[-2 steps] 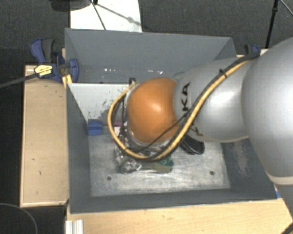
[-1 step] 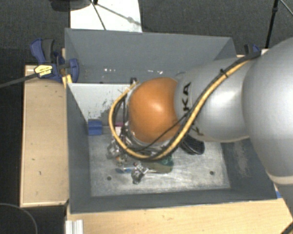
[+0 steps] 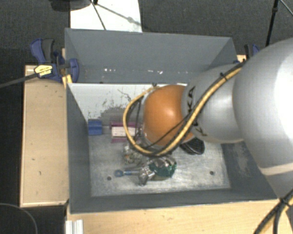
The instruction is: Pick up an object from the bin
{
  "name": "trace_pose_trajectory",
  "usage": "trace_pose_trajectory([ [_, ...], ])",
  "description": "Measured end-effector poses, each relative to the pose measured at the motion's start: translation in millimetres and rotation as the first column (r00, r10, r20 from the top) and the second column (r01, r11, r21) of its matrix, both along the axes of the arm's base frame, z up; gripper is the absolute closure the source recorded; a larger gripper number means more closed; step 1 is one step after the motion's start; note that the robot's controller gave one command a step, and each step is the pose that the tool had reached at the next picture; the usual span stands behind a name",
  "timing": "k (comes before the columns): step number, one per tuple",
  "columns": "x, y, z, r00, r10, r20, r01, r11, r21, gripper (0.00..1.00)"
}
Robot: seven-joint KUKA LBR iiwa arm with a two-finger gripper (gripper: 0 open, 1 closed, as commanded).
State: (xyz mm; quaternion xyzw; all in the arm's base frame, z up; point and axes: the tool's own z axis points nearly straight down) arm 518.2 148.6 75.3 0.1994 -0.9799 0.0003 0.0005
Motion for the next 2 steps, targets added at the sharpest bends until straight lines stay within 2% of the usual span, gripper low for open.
trace_pose_trajectory([
  [1, 0.3, 2, 1, 1.0, 0.002, 0.002, -0.002, 1.0, 0.002, 1.0],
  [2, -27.0, -101, 169, 0.879, 0.477, 0.007, -0.477, 0.879, -0.003, 1.0],
])
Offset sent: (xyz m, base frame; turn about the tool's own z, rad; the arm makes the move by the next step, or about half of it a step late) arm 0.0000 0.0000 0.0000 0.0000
